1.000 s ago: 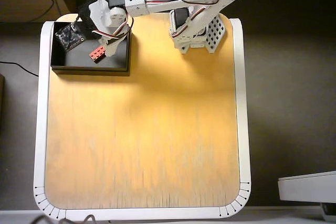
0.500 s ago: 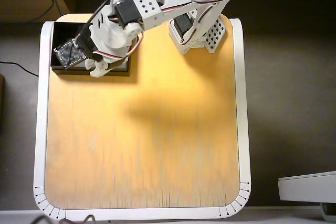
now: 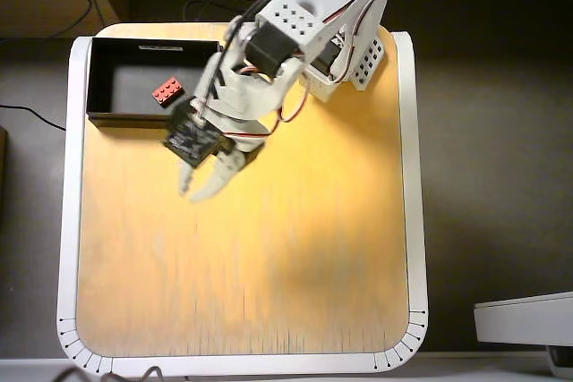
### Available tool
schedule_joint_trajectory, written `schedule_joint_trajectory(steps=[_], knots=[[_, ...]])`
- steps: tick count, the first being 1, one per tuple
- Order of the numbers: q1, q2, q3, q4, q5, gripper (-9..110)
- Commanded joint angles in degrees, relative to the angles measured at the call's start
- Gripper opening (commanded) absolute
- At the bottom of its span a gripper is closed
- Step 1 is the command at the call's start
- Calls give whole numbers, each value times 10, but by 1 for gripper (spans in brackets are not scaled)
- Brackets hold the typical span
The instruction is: Grasp a lego block and put it in the bin.
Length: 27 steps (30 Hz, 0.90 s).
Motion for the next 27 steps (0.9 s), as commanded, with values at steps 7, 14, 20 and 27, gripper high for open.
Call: schedule_joint_trajectory(steps=[7,14,20,27], knots=[[-214,125,-74,-21,2,0],[-332,215,30,-22,-4,0],[-367,279,153,-25,4,0],[-377,374,318,-40,-5,0]])
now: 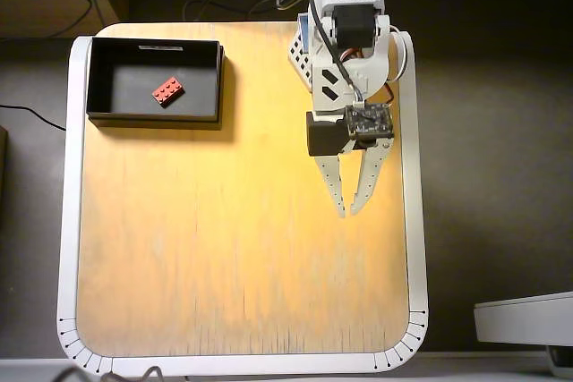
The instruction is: Grasp a lego block and put it in the bin.
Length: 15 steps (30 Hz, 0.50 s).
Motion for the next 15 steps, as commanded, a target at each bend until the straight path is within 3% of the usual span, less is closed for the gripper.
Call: schedule_joint_trajectory(steps=[1,15], knots=[[-8,61,56,-25,-13,0],[-7,206,276,47,-11,0]])
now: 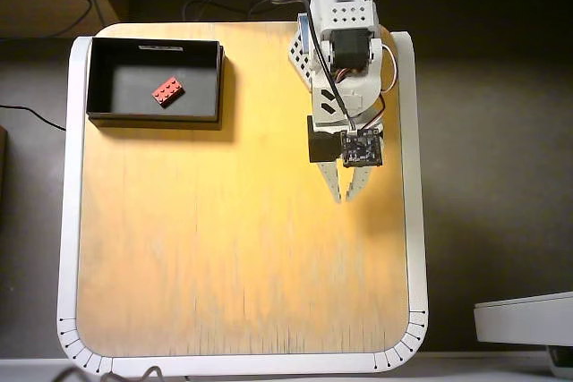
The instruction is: Grasp a lego block and put it in the bin.
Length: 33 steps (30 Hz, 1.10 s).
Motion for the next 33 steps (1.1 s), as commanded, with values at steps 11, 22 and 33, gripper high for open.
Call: schedule_joint_trajectory(steps=[11,22,33], knots=[[19,122,138,91,10,0],[35,138,223,156,36,0],[47,138,240,190,18,0]])
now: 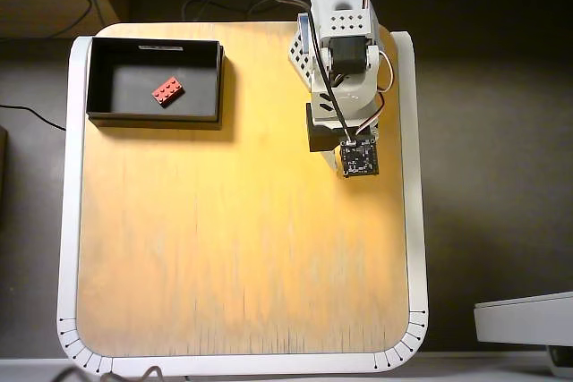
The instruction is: Grasp a lego block and put it in the bin.
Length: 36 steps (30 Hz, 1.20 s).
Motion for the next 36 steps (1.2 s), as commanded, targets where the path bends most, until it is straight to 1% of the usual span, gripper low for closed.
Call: schedule_joint_trajectory(steps=[1,4,7,36], knots=[[9,52,90,8,-4,0],[9,52,91,8,-11,0],[8,53,91,8,-40,0],[8,53,91,8,-43,0]])
